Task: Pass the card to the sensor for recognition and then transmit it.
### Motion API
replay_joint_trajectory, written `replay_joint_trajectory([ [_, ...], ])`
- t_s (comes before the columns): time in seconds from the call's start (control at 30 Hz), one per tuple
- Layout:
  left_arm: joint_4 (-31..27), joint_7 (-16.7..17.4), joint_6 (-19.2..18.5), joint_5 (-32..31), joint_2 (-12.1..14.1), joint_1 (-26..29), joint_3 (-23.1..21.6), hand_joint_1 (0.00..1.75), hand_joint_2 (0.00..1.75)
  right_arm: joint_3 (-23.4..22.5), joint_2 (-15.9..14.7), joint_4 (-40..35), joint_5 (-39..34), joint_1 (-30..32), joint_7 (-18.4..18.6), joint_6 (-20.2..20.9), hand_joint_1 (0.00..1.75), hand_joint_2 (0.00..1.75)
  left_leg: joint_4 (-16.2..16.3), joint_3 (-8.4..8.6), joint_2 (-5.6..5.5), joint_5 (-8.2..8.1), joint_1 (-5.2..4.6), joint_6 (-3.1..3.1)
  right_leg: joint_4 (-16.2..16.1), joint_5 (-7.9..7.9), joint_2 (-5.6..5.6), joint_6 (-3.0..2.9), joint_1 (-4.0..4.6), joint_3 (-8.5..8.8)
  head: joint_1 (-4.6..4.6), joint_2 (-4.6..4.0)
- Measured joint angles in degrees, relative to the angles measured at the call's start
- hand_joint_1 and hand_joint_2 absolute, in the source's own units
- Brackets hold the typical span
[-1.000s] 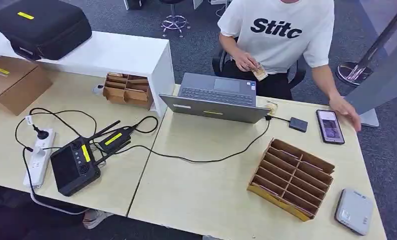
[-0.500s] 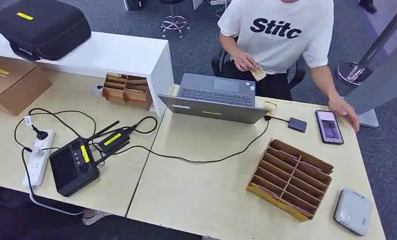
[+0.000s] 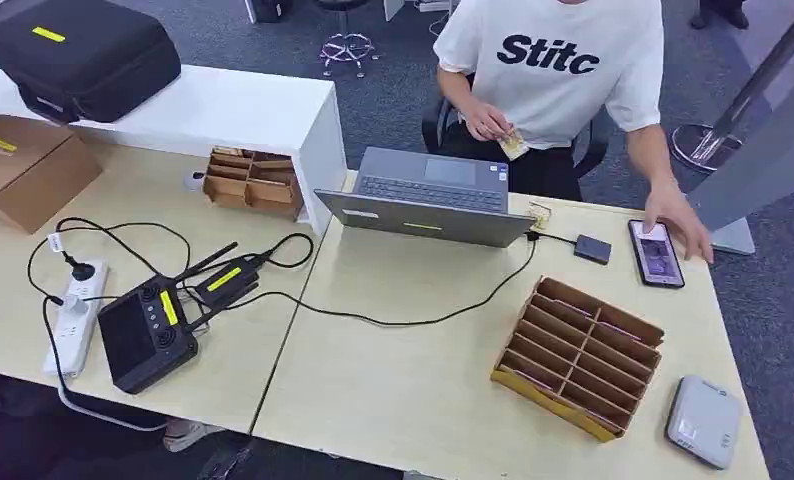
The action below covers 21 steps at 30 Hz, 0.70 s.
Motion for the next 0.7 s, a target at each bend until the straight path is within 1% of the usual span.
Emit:
replay_joint_trajectory([
  [0.07,0.00,0.13,0.00,0.29,0.00,-0.03,0.13,0.00,1.75,-0.29,-0.20,-0.92,1.23,-0.11,-3.93,0.53,0.00,1.75,-0.02,-0.06,0.05,-0.01,-0.01,0.00,0.04,0.01,0.11,-0.01,-0.01,0.09,-0.02,0.00],
  [0.13,0.00,0.00,0.13,0.79,-0.11,0.00,0.48,0.00,1.75,0.04,-0.05,-4.20,5.49,-1.16,-9.94,0.96,0.00,1.75,-0.03,-0.04,0.16,-0.02,-0.03,-0.02,0.07,0.01,0.23,-0.02,-0.03,0.06,-0.04,0.00],
  [0.17,0.00,-0.22,0.15,0.94,-0.22,0.05,0.74,0.00,1.75,0.76,0.24,-7.15,8.51,-2.03,-11.94,0.12,0.00,1.75,-0.04,-0.04,0.24,-0.02,-0.03,-0.02,0.08,0.02,0.29,-0.03,-0.03,0.05,-0.02,0.00],
  [0.3,0.00,-0.66,0.17,1.20,-0.57,0.47,1.62,0.00,1.75,6.06,2.63,-22.88,20.17,-3.97,-15.57,-6.74,0.00,1.75,-0.03,0.03,0.25,-0.01,-0.02,-0.03,0.08,0.02,0.24,-0.03,-0.01,0.06,0.00,0.00],
  [0.37,0.00,-0.68,0.09,1.47,-0.66,0.87,2.14,0.00,1.75,9.65,4.53,-32.13,25.58,-4.02,-16.01,-10.43,0.00,1.75,-0.04,0.03,0.24,0.03,0.01,-0.09,0.09,0.03,0.23,-0.04,0.01,0.05,-0.02,0.00],
  [0.47,0.00,-0.63,-1.07,2.73,-0.79,1.21,3.43,0.00,1.75,15.00,6.75,-44.17,35.21,-3.26,-19.08,-13.50,0.00,1.75,-0.04,0.03,0.21,0.05,0.00,-0.13,0.24,0.00,0.22,-0.08,0.00,0.03,-0.02,0.00],
  [0.5,0.00,-0.61,-1.22,2.97,-0.79,1.32,3.87,0.00,1.75,17.32,7.27,-48.00,38.63,-3.04,-19.27,-14.68,0.00,1.75,-0.04,0.03,0.23,0.05,0.00,-0.13,0.24,0.00,0.24,-0.08,0.01,0.00,-0.02,0.00],
  [0.53,0.00,-0.59,-1.47,3.06,-0.81,1.41,4.20,0.00,1.75,19.18,7.63,-50.88,40.49,-2.98,-18.82,-15.54,0.00,1.75,-0.04,0.04,0.27,0.05,0.03,-0.13,0.24,-0.01,0.27,-0.09,0.02,-0.03,-0.02,0.00],
  [0.6,0.00,-0.59,-1.60,3.11,-0.89,1.49,4.77,0.00,1.75,22.50,8.37,-56.23,41.90,-2.84,-18.35,-16.54,0.00,1.75,-0.04,0.04,0.21,0.05,0.05,-0.14,0.24,-0.04,0.21,-0.14,0.05,-0.03,-0.02,0.00],
  [0.7,0.00,-0.57,-1.60,3.13,-1.01,1.75,5.18,0.00,1.75,24.68,9.03,-60.18,41.92,-2.37,-18.30,-16.98,0.00,1.75,-0.04,0.00,0.10,0.05,0.05,-0.14,0.24,-0.05,0.11,-0.14,0.05,-0.02,-0.02,0.00],
])
